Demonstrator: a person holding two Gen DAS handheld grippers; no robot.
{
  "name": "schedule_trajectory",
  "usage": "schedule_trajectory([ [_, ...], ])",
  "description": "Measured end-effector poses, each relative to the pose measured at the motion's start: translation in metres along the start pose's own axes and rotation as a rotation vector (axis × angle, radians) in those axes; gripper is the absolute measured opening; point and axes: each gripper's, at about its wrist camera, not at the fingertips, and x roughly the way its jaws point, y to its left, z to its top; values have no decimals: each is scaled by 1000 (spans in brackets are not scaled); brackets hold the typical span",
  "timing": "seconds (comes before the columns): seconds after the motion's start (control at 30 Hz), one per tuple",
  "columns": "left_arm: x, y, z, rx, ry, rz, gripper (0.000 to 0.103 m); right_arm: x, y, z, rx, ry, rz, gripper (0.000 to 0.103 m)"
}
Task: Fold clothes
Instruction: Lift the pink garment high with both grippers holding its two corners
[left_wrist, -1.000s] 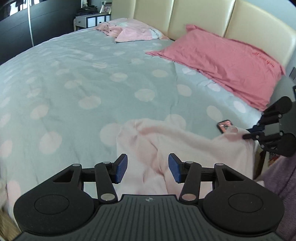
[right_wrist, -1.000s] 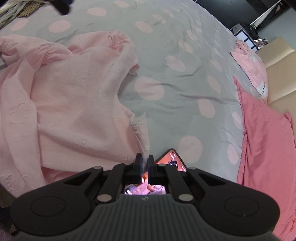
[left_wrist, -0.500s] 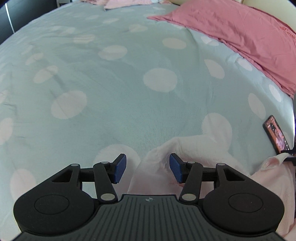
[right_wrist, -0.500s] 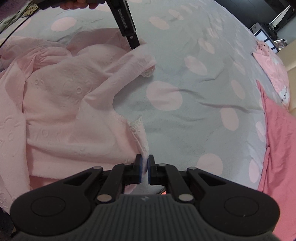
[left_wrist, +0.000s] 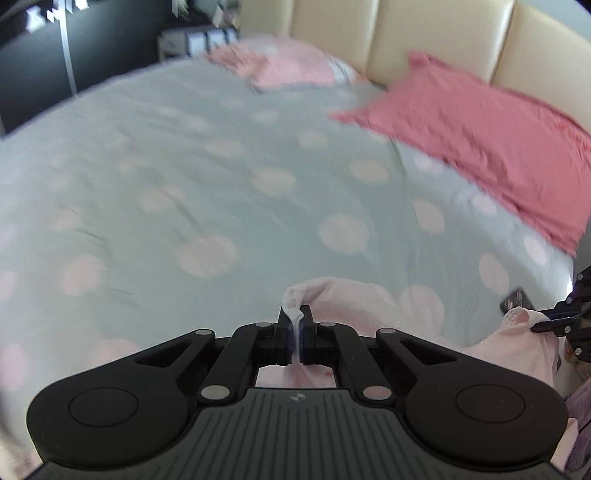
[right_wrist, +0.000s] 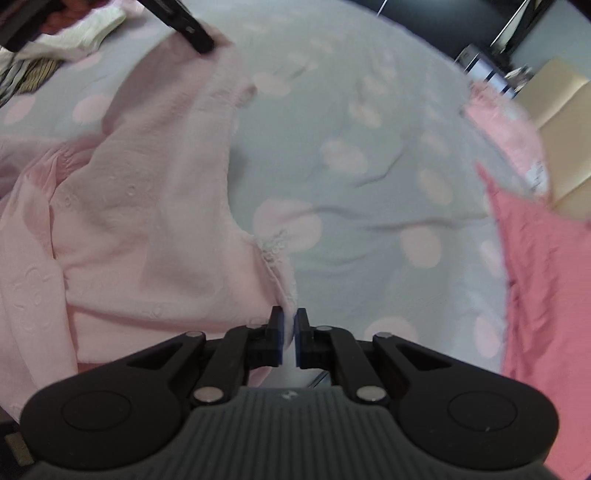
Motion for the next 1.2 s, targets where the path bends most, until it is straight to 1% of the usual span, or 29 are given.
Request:
schedule_trajectory([
  [0.1, -69, 11, 8, -31, -117, 57, 1, -32, -4, 17, 22, -108, -62, 6],
  [0.23, -160, 5, 17, -14, -265, 138, 1, -88, -8, 48, 42, -259, -146, 6],
  [0.33, -226, -7, 22, 1, -381, 197, 1, -141, -6, 75, 10, -377, -241, 5],
  [0.43, -288, -22, 22, 6, -493, 248, 1, -200, -5, 94, -8, -505, -352, 5],
  [0.57, -344, -47, 12, 24, -630, 302, 1, -279, -4, 108, 3, -685, -494, 5],
  [0.63, -372, -59, 8, 33, -698, 329, 1, -309, 1, 111, 1, -744, -523, 5],
  [0.73, -415, -77, 1, 46, -800, 369, 1, -340, 16, 112, -23, -812, -545, 5],
  [0.83, -442, -84, -6, 14, -877, 409, 1, -361, 32, 107, -50, -861, -493, 5],
  [0.87, -447, -85, -8, 2, -897, 420, 1, -363, 35, 106, -53, -870, -494, 5],
  [0.97, -456, -90, -14, -12, -938, 406, 1, -368, 39, 103, -43, -891, -509, 5],
  [1.1, -466, -111, -27, 34, -985, 416, 1, -375, 42, 93, -19, -919, -525, 5],
  [1.2, -478, -124, -38, 43, -1021, 412, 1, -390, 46, 77, -15, -954, -531, 5],
])
